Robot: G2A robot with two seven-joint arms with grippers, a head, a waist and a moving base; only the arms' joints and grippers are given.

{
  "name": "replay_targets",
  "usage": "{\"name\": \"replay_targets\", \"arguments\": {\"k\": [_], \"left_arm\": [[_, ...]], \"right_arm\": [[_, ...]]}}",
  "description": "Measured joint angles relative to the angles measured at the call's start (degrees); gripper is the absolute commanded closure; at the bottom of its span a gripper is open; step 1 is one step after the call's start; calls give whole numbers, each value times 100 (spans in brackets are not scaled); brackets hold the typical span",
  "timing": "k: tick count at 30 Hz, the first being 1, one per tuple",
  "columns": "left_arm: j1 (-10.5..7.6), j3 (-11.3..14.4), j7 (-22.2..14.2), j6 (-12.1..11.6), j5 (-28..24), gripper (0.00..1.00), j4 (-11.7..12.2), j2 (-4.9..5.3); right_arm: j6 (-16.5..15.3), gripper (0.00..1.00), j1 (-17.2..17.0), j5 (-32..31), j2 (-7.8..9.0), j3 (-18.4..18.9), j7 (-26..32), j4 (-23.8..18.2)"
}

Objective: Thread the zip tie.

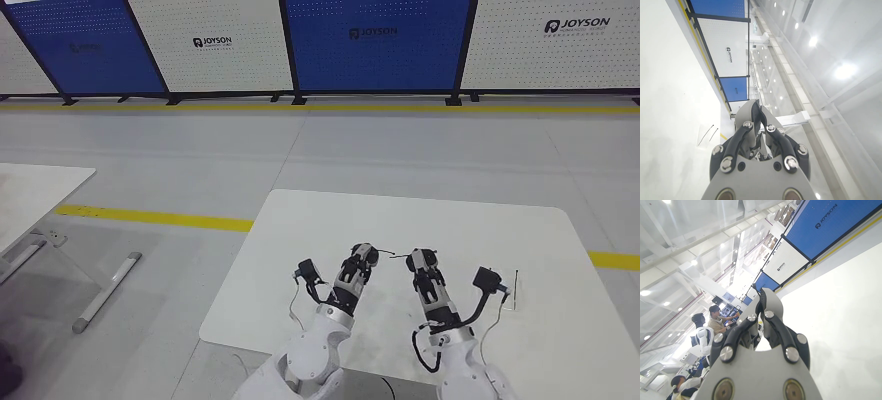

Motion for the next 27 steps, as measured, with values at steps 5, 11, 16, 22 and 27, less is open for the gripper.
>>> {"name": "replay_targets", "arguments": {"k": [5, 11, 16, 22, 27], "left_arm": [[-60, 19, 149, 14, 751, 100, 132, 2], [-60, 24, 151, 24, 852, 100, 140, 4], [-60, 23, 150, 23, 858, 100, 140, 4], [-60, 23, 150, 23, 859, 100, 140, 4], [-60, 23, 150, 23, 858, 100, 140, 4]], "right_arm": [[178, 100, -83, -422, 11, 121, -251, -88], [487, 100, -157, -685, 34, 265, -65, -295], [479, 100, -156, -680, 33, 261, -73, -290], [404, 100, -75, -817, 24, 230, -7, -252], [446, 100, 53, -978, 1, 148, 41, -150]]}}
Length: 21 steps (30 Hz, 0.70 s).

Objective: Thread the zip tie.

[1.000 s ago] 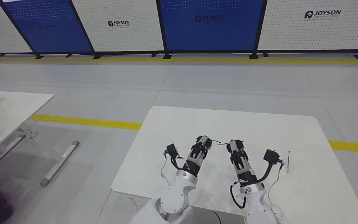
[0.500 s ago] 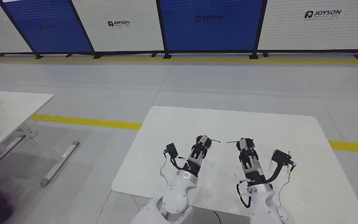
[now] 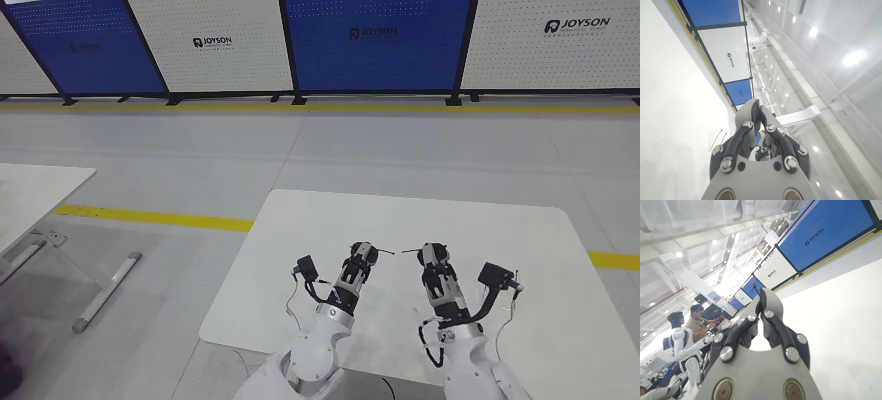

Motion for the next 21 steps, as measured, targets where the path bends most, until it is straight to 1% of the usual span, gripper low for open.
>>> {"name": "replay_targets", "arguments": {"k": [8, 21], "left_arm": [[0, 0, 0, 0, 0, 100, 0, 0], [0, 0, 0, 0, 0, 100, 0, 0]], "right_arm": [[119, 100, 97, -142, -28, -66, 118, 76], [129, 100, 127, -175, -54, -58, 223, 93]]}}
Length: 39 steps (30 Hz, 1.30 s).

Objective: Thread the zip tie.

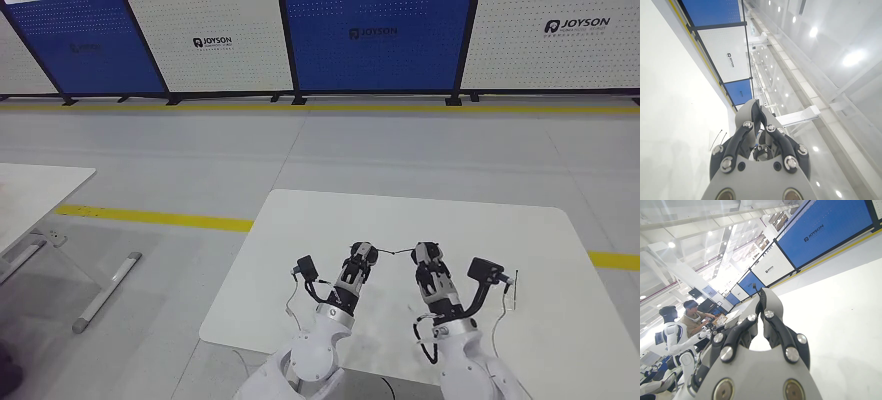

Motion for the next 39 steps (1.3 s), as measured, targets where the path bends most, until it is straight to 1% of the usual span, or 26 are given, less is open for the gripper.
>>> {"name": "replay_targets", "arguments": {"k": [7, 11, 14, 16, 18, 20, 22, 28, 34, 39], "left_arm": [[0, 0, 0, 0, 0, 100, 0, 0], [-6, -6, -5, 0, 19, 100, 5, 0], [-32, -32, -26, -28, 243, 100, 71, 4], [-33, -47, -131, -3, 300, 100, 93, 8], [-7, -132, -319, 28, 354, 100, 52, 32], [57, -247, -509, 24, 474, 100, -22, 68], [98, -302, -605, 10, 538, 100, -64, 86], [99, -302, -602, 8, 538, 100, -65, 86], [99, -302, -602, 9, 537, 100, -65, 86], [99, -302, -602, 9, 537, 100, -65, 86]], "right_arm": [[-23, 100, -7, 15, -19, -5, -53, -8], [167, 100, -21, 29, -30, 29, -11, -52], [249, 100, -19, 34, -33, 49, 25, -91], [247, 100, -19, 34, -33, 48, 25, -91], [244, 100, -19, 33, -33, 48, 24, -89], [243, 100, -19, 33, -33, 48, 23, -89], [243, 100, -19, 33, -33, 47, 23, -89], [234, 100, -25, 36, -34, 41, 36, -87], [214, 100, -81, 38, -51, -60, 129, -108], [173, 100, -145, 45, -56, -28, 38, -158]]}}
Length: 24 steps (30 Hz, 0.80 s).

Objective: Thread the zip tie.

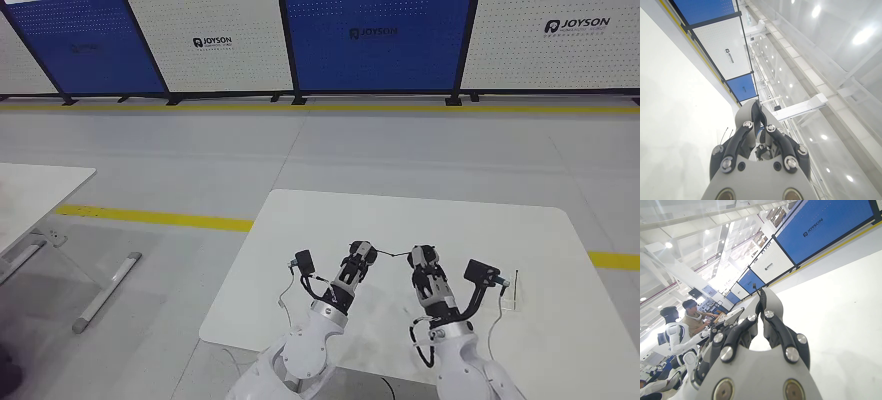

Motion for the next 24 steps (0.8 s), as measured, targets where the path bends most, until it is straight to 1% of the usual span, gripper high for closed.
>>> {"name": "replay_targets", "arguments": {"k": [7, 24], "left_arm": [[0, 0, 0, 0, 0, 100, 0, 0], [0, 0, 0, 0, 0, 100, 0, 0]], "right_arm": [[-77, 100, -72, -16, -2, 56, -74, -35], [-139, 100, -21, -28, -34, 48, -71, 90]]}}
